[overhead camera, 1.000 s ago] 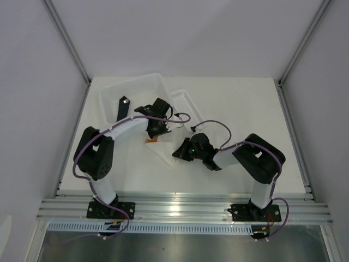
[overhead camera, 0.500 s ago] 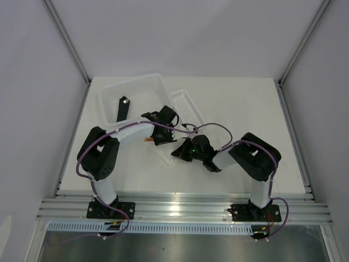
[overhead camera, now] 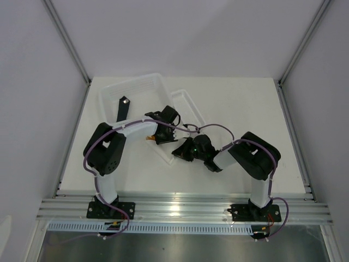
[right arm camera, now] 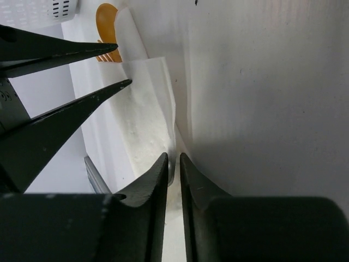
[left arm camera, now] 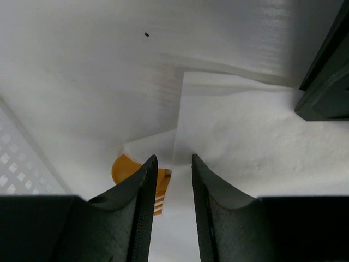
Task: Place the utensils on the paper napkin and roll it up
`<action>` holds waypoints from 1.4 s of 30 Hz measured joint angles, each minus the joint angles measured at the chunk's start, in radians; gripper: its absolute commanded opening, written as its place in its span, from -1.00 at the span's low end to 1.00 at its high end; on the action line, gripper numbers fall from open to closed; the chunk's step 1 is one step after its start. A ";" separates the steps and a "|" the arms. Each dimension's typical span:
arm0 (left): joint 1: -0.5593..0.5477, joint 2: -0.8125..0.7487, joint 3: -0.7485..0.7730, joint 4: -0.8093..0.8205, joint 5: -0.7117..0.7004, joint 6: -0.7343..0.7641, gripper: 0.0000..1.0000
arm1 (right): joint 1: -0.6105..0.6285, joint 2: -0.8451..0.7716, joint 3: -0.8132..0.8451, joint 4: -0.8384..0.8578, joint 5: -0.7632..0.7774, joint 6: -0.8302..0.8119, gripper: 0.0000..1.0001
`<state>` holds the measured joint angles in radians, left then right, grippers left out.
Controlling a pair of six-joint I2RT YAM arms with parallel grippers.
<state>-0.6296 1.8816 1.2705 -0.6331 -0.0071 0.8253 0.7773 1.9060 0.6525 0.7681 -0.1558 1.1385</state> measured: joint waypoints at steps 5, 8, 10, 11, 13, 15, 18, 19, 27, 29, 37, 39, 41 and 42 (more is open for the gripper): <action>0.000 0.006 0.008 0.014 -0.013 0.000 -0.30 | -0.005 -0.056 -0.012 -0.057 0.006 -0.029 -0.32; 0.002 0.015 0.009 0.019 -0.034 -0.003 -0.30 | -0.005 -0.132 -0.039 -0.132 0.026 -0.072 -0.28; 0.000 0.017 0.009 0.021 -0.044 -0.002 -0.30 | -0.002 -0.180 -0.053 -0.158 0.036 -0.103 -0.27; -0.001 0.017 0.009 0.021 -0.049 -0.002 -0.30 | -0.001 -0.206 -0.060 -0.167 0.043 -0.117 -0.26; -0.003 0.018 0.009 0.021 -0.057 -0.002 -0.30 | 0.000 -0.246 -0.070 -0.182 0.048 -0.139 -0.29; -0.004 0.019 0.009 0.021 -0.061 -0.002 -0.30 | 0.003 -0.269 -0.073 -0.185 0.050 -0.163 -0.49; -0.004 0.019 0.009 0.022 -0.062 -0.002 -0.30 | 0.015 -0.284 -0.081 -0.180 0.054 -0.201 -0.83; -0.004 0.019 0.009 0.022 -0.063 -0.002 -0.30 | 0.025 -0.289 -0.089 -0.173 0.056 -0.213 -0.86; -0.004 0.019 0.009 0.023 -0.067 -0.003 -0.30 | 0.115 -0.296 -0.127 -0.024 0.063 -0.334 -0.99; -0.004 0.019 0.009 0.023 -0.067 -0.004 -0.30 | 0.118 -0.290 -0.119 -0.014 0.070 -0.361 -1.00; -0.001 0.021 0.010 0.027 -0.072 -0.005 -0.30 | 0.118 -0.184 -0.026 -0.066 0.122 -0.434 -1.00; -0.001 0.021 0.010 0.027 -0.074 -0.004 -0.30 | 0.118 -0.161 -0.026 -0.078 0.127 -0.443 -1.00; -0.001 0.022 0.010 0.027 -0.076 -0.004 -0.30 | 0.118 -0.138 -0.026 -0.099 0.130 -0.453 -1.00; -0.001 0.023 0.010 0.027 -0.077 -0.004 -0.30 | 0.118 -0.133 -0.026 -0.107 0.134 -0.458 -1.00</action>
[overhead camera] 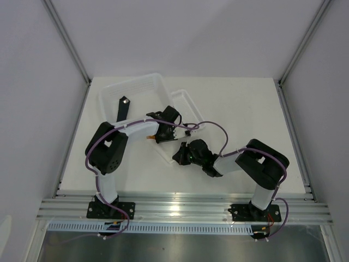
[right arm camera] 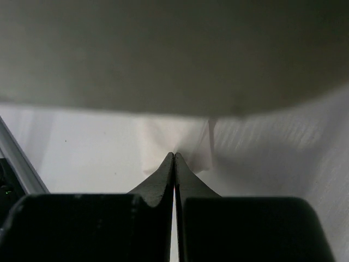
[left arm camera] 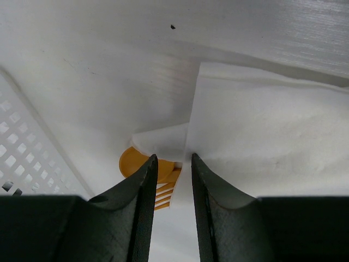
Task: Place the utensils on the paper napkin and roll it up
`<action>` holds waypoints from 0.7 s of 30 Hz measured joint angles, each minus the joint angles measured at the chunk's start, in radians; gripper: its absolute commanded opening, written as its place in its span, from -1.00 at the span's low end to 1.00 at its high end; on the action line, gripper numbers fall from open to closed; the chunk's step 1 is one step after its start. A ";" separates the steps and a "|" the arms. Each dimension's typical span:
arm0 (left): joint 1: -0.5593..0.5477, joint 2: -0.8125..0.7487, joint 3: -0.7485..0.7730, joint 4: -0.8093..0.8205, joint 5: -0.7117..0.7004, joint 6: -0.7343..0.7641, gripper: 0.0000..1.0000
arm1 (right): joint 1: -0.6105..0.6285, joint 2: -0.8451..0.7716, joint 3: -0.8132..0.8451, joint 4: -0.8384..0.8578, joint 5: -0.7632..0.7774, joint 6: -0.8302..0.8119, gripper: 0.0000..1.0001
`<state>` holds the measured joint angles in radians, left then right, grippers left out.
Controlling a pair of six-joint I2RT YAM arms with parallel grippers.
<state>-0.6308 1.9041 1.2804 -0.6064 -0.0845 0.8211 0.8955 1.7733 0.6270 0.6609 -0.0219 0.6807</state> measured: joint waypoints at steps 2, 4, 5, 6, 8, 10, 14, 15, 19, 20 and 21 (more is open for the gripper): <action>0.000 0.000 0.000 0.000 -0.003 0.000 -0.30 | 0.000 0.000 0.000 -0.006 0.008 -0.006 -1.00; 0.000 0.000 0.000 0.000 -0.005 0.000 -0.30 | 0.000 0.000 0.000 -0.011 0.017 -0.014 -1.00; 0.000 0.000 0.000 0.000 -0.005 0.000 -0.30 | 0.000 -0.001 0.000 -0.014 0.021 -0.019 -1.00; 0.000 0.000 0.000 0.000 -0.006 0.000 -0.30 | 0.001 -0.001 0.000 -0.016 0.023 -0.023 -1.00; 0.000 0.000 0.000 0.000 -0.006 0.000 -0.30 | 0.002 -0.001 0.000 -0.018 0.026 -0.027 -1.00; 0.000 0.000 0.000 0.000 -0.006 0.000 -0.30 | 0.002 -0.001 0.000 -0.019 0.026 -0.027 -1.00; 0.000 0.000 0.000 0.000 -0.007 0.000 -0.30 | 0.008 -0.031 0.000 -0.064 0.031 -0.047 -1.00; 0.000 0.000 0.000 0.000 -0.007 0.000 -0.30 | 0.009 -0.047 0.000 -0.085 0.040 -0.057 -1.00; 0.000 0.000 0.002 0.000 -0.006 0.000 -0.29 | 0.046 -0.122 0.004 -0.155 0.072 -0.121 -1.00; 0.000 0.000 0.002 0.000 -0.006 0.000 -0.30 | 0.056 -0.133 0.006 -0.159 0.075 -0.135 -1.00; 0.000 0.000 0.002 0.000 -0.006 0.000 -0.30 | 0.068 -0.143 0.010 -0.159 0.077 -0.148 -1.00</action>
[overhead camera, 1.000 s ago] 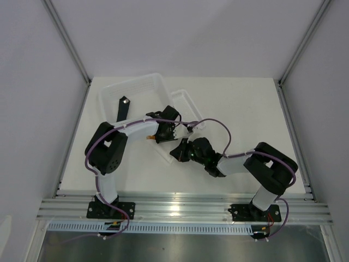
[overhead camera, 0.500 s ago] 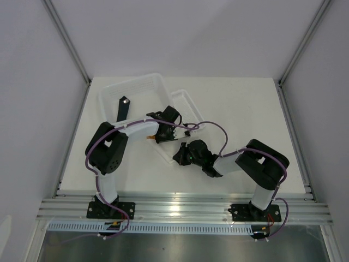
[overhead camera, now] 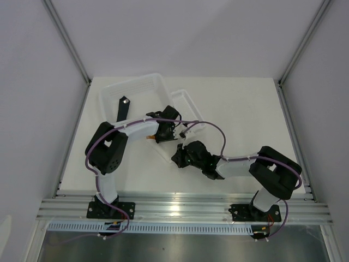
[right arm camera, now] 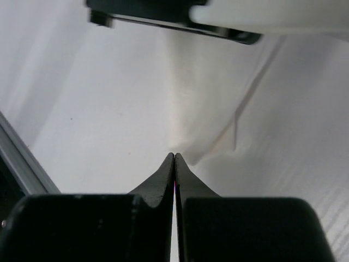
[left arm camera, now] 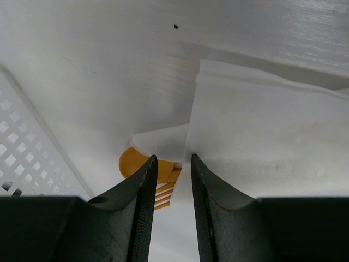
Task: Place the utensils on the paper napkin and roll it up
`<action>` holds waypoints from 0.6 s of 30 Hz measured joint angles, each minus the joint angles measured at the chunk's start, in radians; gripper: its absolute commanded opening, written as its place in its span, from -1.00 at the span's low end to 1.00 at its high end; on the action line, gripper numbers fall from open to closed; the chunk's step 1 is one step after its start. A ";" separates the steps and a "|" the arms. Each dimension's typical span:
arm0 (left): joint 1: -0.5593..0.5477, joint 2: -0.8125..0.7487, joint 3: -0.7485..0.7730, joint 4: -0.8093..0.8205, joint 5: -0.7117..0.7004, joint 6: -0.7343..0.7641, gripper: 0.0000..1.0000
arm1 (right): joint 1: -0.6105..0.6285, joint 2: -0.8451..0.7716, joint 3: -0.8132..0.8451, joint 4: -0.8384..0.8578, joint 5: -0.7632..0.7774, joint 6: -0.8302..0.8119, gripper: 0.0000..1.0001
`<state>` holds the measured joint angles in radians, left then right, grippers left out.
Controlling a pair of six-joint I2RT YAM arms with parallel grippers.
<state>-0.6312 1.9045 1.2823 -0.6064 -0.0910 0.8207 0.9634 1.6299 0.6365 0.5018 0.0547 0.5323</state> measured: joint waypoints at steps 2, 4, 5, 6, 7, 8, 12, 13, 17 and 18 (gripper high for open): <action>0.000 0.000 0.000 0.000 0.000 0.000 -0.30 | 0.018 -0.004 0.011 0.002 0.002 -0.024 -1.00; 0.000 0.001 0.000 0.000 0.000 0.000 -0.30 | 0.029 -0.003 0.019 0.003 0.002 -0.041 -1.00; 0.000 0.001 0.000 0.000 0.000 0.000 -0.30 | 0.032 0.001 0.025 0.003 0.001 -0.048 -1.00; 0.000 0.002 0.001 0.000 0.000 0.000 -0.30 | 0.032 0.008 0.032 0.003 0.002 -0.055 -1.00; 0.000 0.002 0.001 0.000 0.000 0.000 -0.30 | 0.032 0.025 0.046 0.003 0.003 -0.062 -1.00; 0.000 0.002 0.001 0.001 0.000 0.000 -0.30 | 0.032 0.046 0.062 0.003 0.005 -0.066 -1.00; 0.000 0.002 0.001 0.001 -0.001 0.000 -0.30 | 0.029 0.114 0.088 -0.005 0.010 -0.074 -1.00; 0.000 0.002 0.001 0.001 -0.001 0.000 -0.30 | 0.029 0.121 0.087 -0.011 0.010 -0.074 -1.00; 0.000 0.002 0.002 0.001 -0.001 0.000 -0.30 | 0.027 0.127 0.085 -0.014 0.010 -0.074 -1.00; 0.000 0.002 0.002 0.001 -0.001 0.000 -0.30 | 0.027 0.127 0.084 -0.013 0.010 -0.074 -1.00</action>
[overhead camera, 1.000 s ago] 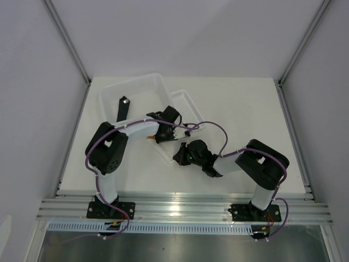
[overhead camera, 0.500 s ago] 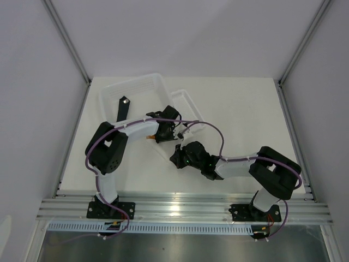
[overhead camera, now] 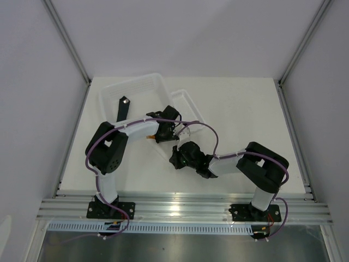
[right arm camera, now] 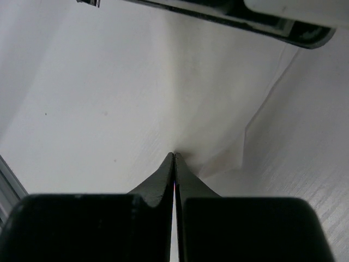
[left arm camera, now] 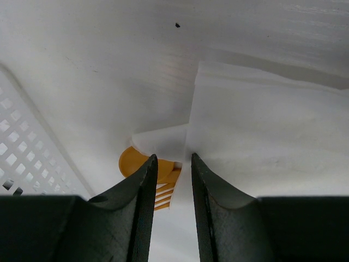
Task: Place the utensils on the paper napkin and roll it up
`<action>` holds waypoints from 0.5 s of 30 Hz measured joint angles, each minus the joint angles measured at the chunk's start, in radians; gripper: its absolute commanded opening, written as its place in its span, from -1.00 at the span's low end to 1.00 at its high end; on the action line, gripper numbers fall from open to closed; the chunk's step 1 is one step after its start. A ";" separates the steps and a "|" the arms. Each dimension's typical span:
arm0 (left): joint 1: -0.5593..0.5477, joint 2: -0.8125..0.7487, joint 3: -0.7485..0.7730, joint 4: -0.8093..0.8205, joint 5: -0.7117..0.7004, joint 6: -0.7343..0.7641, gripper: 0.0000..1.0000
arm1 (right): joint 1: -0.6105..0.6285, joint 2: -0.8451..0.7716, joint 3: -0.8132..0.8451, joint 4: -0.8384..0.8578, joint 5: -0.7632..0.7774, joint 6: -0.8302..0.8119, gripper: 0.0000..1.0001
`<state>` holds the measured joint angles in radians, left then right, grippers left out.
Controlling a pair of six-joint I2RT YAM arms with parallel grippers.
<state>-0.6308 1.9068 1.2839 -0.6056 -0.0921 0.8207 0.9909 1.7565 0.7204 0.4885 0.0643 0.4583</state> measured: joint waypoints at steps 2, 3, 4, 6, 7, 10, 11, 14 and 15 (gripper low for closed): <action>0.000 0.000 0.000 0.000 0.000 0.000 -0.30 | 0.000 -0.002 -0.011 0.005 0.000 0.001 -1.00; 0.000 0.000 0.000 0.000 0.000 0.000 -0.30 | 0.000 -0.005 -0.019 0.008 0.000 0.001 -1.00; 0.000 0.001 0.000 0.000 -0.002 0.001 -0.30 | 0.000 -0.010 -0.024 0.007 0.000 0.002 -1.00; 0.000 0.001 0.000 0.000 -0.003 0.001 -0.30 | 0.002 -0.029 -0.037 -0.004 0.000 0.002 -1.00; 0.000 0.001 0.000 0.000 -0.003 0.001 -0.30 | 0.003 -0.042 -0.043 -0.015 0.000 0.002 -1.00; 0.000 0.001 0.000 0.000 -0.003 0.001 -0.30 | 0.007 -0.064 -0.053 -0.049 0.000 0.002 -1.00; 0.000 0.001 0.000 0.000 -0.003 0.001 -0.30 | 0.008 -0.066 -0.053 -0.061 0.000 0.002 -1.00; 0.000 0.001 0.000 -0.001 -0.003 0.001 -0.30 | 0.009 -0.079 -0.052 -0.090 0.000 0.001 -1.00; 0.000 0.001 0.000 0.000 -0.003 0.001 -0.30 | 0.009 -0.086 -0.052 -0.097 0.000 0.000 -1.00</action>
<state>-0.6312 1.9079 1.2842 -0.6060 -0.0952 0.8215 0.9997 1.6707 0.6685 0.3912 0.0643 0.4583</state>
